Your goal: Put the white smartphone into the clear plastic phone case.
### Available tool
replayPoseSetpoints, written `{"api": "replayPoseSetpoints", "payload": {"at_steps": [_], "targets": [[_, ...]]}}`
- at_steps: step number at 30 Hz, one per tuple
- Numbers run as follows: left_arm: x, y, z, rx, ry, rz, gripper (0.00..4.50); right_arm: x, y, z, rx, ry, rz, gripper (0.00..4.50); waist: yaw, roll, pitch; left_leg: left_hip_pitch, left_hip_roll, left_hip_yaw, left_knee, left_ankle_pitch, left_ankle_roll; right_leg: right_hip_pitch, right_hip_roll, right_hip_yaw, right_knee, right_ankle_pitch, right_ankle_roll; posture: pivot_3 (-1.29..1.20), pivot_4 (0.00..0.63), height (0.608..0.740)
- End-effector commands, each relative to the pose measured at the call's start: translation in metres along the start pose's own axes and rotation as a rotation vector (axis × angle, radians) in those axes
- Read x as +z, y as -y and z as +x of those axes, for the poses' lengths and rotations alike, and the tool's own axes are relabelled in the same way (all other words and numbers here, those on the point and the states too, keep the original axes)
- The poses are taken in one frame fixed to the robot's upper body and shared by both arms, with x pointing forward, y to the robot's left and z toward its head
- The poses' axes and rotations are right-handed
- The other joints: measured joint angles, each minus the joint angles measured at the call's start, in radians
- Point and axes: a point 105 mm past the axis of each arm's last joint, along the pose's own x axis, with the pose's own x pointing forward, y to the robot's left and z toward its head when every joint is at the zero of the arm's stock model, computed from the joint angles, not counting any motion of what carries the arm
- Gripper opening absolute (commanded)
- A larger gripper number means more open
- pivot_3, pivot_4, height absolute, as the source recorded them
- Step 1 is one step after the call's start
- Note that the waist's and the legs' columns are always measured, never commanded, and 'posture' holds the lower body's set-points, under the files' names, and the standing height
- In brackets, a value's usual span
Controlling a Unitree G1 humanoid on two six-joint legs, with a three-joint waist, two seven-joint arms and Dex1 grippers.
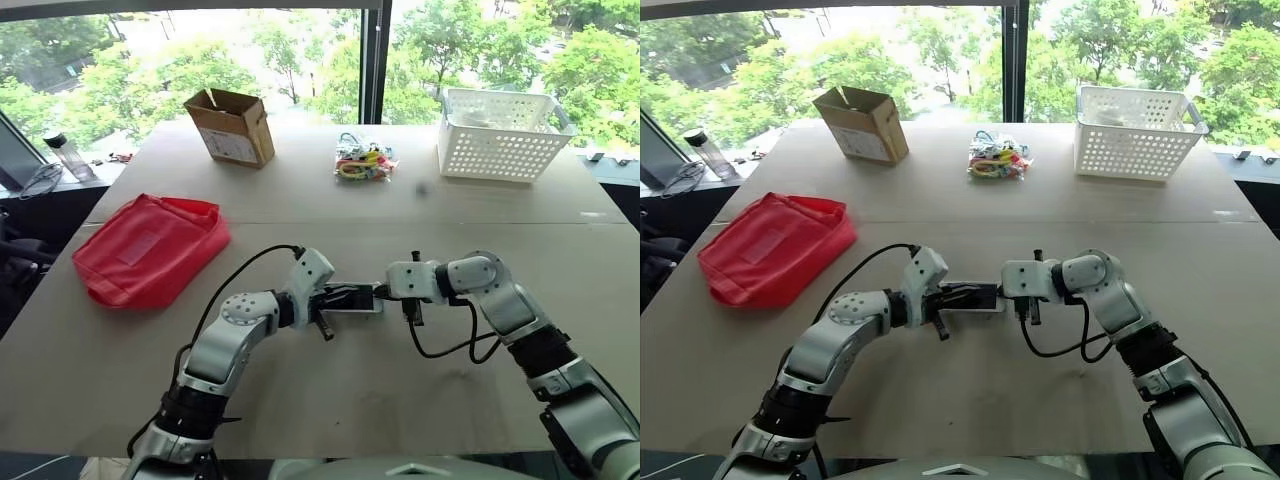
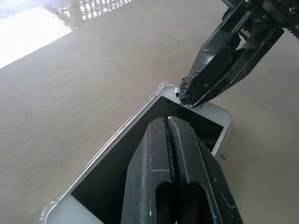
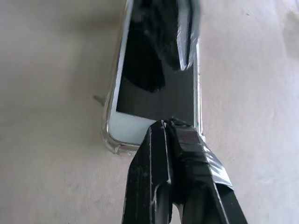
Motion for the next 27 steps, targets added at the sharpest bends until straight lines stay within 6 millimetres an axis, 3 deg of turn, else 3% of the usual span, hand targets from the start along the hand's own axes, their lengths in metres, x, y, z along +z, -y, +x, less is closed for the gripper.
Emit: {"api": "replayPoseSetpoints", "payload": {"at_steps": [1, 4, 10, 15, 18, 21, 27], "targets": [[0.01, -0.002, -0.005, 0.003, 0.049, 0.02, 0.06, -0.033, -0.022, 0.014, 0.022, -0.053, 0.238, 0.0, -0.004, 0.0, 0.012, -0.002, 0.0, -0.004, 0.0, 0.0, -0.004, -0.006, 0.001, 0.0, 0.001, 0.003, -0.004, 0.0, 0.15, 0.74], [0.007, -0.003, -0.005, 0.002, 0.047, 0.017, 0.06, -0.026, -0.008, 0.007, -0.05, 0.022, 0.268, 0.0, -0.001, 0.011, 0.025, -0.01, -0.001, -0.009, 0.0, 0.0, -0.009, -0.019, 0.003, 0.0, 0.002, 0.005, -0.006, 0.0, 0.15, 0.74], [0.005, -0.005, -0.004, -0.003, 0.052, 0.014, 0.06, -0.008, 0.007, -0.011, -0.148, 0.195, 0.332, 0.0, 0.006, 0.012, 0.05, -0.014, -0.002, -0.011, 0.003, 0.001, -0.012, -0.025, 0.002, -0.002, 0.005, 0.005, -0.006, 0.0, 0.15, 0.74], [0.02, -0.002, -0.01, -0.047, 0.146, -0.007, 0.06, -0.006, -0.008, -0.025, -0.103, 0.243, 0.346, 0.0, 0.023, 0.012, 0.062, -0.018, -0.003, -0.011, 0.008, 0.001, -0.011, -0.026, 0.001, -0.003, 0.004, 0.006, -0.005, 0.0, 0.15, 0.74], [0.027, 0.003, -0.018, -0.093, 0.187, -0.031, 0.06, -0.007, -0.019, -0.031, -0.058, 0.247, 0.354, 0.0, 0.028, 0.011, 0.062, -0.033, -0.003, -0.011, 0.016, 0.001, -0.012, -0.038, 0.002, -0.005, 0.006, 0.007, -0.004, 0.0, 0.15, 0.74], [0.022, 0.005, -0.025, -0.118, 0.151, -0.036, 0.06, -0.014, -0.026, -0.035, -0.031, 0.218, 0.343, 0.0, 0.028, 0.011, 0.063, -0.036, -0.004, -0.011, 0.018, 0.001, -0.012, -0.04, 0.001, -0.006, 0.005, 0.006, -0.004, 0.0, 0.15, 0.74], [0.008, -0.002, -0.03, -0.092, 0.082, -0.017, 0.06, -0.008, -0.024, -0.041, -0.051, 0.24, 0.338, 0.0, 0.03, 0.011, 0.068, -0.037, -0.004, -0.011, 0.019, 0.001, -0.011, -0.04, 0.001, -0.007, 0.006, 0.007, -0.004, 0.0, 0.15, 0.74]]}}
